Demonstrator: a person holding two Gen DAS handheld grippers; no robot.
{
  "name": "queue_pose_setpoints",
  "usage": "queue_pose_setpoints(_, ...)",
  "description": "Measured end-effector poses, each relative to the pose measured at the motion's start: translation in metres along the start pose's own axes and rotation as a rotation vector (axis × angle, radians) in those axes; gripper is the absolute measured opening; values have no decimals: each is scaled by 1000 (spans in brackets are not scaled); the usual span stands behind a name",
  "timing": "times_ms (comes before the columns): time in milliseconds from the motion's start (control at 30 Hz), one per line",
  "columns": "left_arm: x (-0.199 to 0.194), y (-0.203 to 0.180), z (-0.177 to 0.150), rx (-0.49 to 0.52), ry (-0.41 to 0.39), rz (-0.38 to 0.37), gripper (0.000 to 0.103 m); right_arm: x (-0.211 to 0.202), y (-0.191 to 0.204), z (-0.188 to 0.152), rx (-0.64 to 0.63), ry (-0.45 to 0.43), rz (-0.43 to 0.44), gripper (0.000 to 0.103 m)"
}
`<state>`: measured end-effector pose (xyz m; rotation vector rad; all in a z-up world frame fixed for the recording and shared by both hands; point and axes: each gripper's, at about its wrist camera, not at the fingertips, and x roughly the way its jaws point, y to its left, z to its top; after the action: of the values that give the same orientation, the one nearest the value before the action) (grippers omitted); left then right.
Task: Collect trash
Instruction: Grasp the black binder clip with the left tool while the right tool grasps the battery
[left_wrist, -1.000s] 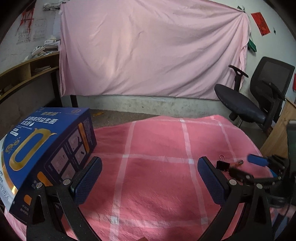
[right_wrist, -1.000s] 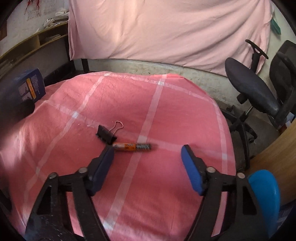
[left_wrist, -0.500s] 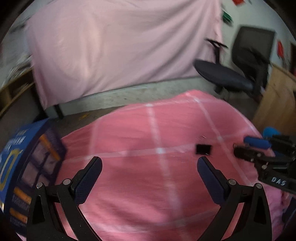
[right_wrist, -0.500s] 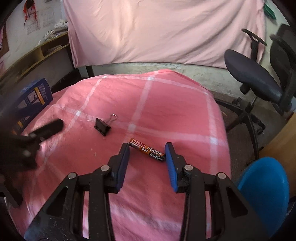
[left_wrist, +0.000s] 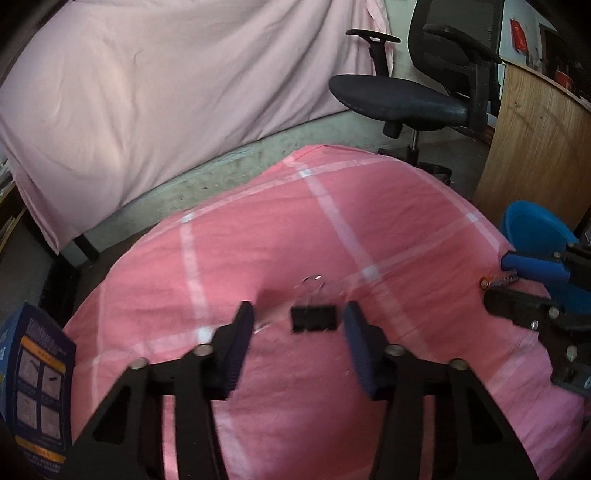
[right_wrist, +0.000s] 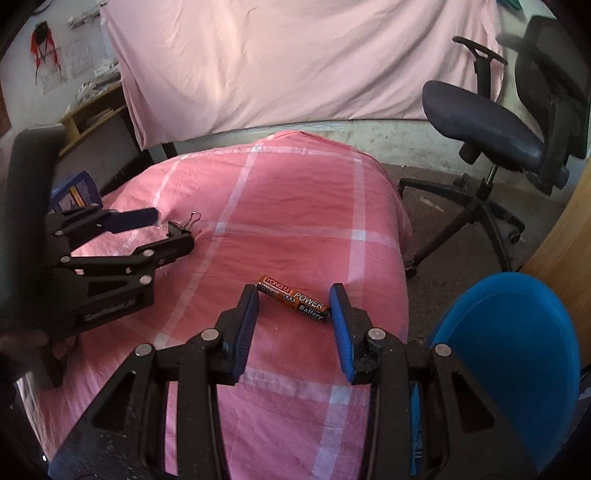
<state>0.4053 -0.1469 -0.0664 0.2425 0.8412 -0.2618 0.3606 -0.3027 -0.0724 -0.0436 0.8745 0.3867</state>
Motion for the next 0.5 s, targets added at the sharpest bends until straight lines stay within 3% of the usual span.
queue_pose_setpoints(67, 1, -4, 3, 2, 8, -11, 22, 0, 2, 0, -2, -3, -4, 66)
queue_pose_setpoints(267, -8, -21, 1, 46, -27, 43, 21, -6, 0, -4, 11, -22, 13, 66)
queue_pose_setpoints(500, -35, -17, -3, -63, -133, 50, 21, -26, -6, -11, 36, -111, 41, 66)
